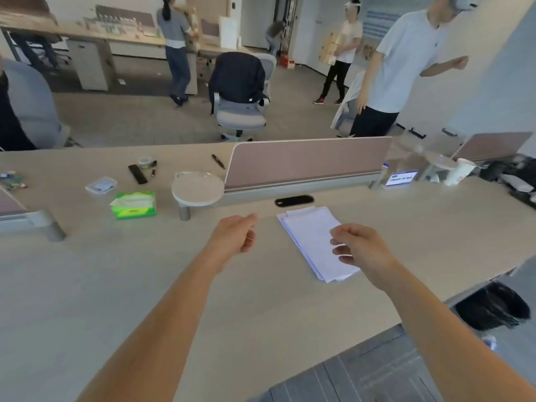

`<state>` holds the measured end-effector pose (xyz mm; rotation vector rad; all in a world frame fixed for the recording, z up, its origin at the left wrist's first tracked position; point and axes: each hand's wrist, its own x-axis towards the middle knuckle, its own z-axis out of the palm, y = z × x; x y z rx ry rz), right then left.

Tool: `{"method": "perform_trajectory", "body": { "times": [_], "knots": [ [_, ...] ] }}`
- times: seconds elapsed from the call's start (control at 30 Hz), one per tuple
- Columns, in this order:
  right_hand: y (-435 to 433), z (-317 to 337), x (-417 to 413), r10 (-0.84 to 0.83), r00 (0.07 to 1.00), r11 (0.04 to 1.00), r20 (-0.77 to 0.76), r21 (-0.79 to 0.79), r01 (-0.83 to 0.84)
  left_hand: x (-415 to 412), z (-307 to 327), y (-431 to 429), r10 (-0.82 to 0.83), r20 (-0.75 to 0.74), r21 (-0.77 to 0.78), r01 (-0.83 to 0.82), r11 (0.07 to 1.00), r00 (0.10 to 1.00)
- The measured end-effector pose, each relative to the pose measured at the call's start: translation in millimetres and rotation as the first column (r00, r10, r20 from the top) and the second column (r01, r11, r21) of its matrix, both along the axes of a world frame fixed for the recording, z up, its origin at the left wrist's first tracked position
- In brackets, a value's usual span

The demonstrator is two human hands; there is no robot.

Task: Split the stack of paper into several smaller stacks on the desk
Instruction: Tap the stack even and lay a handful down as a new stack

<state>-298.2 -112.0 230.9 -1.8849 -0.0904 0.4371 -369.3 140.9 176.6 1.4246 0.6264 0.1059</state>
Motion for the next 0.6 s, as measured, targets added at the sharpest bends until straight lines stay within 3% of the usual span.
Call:
{"method": "perform_trajectory", "body": {
  "times": [0.1, 0.2, 0.37, 0.6],
  "knots": [
    [-44, 4, 14, -0.041, 0.999, 0.995, 0.031, -0.085, 0.044, 23, -6, -32, -0.032, -0.019, -0.224, 0.027, 0.974, 0.999],
    [-77, -3, 41, -0.053, 0.998, 0.990, 0.038, -0.130, 0.058, 47, -18, -53, -0.049, -0.053, -0.325, 0.029, 0.945, 0.997],
    [-108, -40, 121, -0.036, 0.999, 0.989, 0.008, -0.140, 0.036, 104, -51, -81, 0.009, -0.159, -0.333, -0.063, 0.941, 0.987],
    [-110, -124, 292, 0.125, 0.985, 0.979, -0.118, -0.145, -0.141, 211, -115, -111, 0.210, -0.347, -0.275, -0.313, 0.909, 0.914]
  ]
}}
